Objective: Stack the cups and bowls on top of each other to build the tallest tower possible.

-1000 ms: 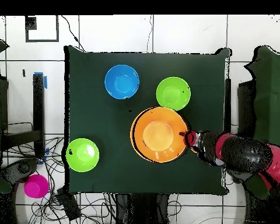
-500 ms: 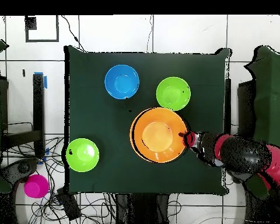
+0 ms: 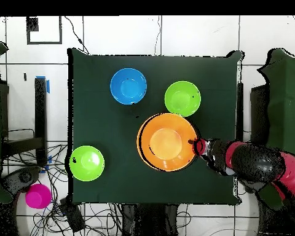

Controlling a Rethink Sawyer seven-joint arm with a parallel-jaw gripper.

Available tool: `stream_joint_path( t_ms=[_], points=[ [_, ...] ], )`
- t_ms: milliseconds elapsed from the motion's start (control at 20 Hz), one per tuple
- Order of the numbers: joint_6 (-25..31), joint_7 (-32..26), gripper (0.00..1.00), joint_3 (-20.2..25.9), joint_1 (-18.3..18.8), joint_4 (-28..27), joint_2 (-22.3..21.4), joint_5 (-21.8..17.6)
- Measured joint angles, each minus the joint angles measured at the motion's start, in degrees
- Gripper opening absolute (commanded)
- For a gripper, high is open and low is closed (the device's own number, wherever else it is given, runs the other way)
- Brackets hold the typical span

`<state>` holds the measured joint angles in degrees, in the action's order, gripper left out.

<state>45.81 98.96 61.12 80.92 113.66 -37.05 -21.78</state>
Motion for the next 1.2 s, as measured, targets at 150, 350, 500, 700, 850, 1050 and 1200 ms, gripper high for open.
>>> stream_joint_path(
  t_ms=[150,350,500,700,850,1050,1200],
  points=[
    [0.0,0.0,0.00,0.0,-0.2,-0.4,0.0,-0.2],
    [0.0,0.0,0.00,0.0,-0.3,-0.8,0.0,-0.3],
    [-0.1,0.0,0.00,0.0,-0.3,-1.2,0.0,-0.7],
    [-0.6,0.0,0.00,0.0,-0.3,-1.7,0.0,-1.8],
    [-0.8,0.0,0.00,0.0,-0.3,-2.0,0.0,-2.4],
    [-0.8,0.0,0.00,0.0,-0.3,-2.4,0.1,-2.6],
    [-0.8,0.0,0.00,0.0,-0.3,-2.6,0.4,-2.7]
  ],
)
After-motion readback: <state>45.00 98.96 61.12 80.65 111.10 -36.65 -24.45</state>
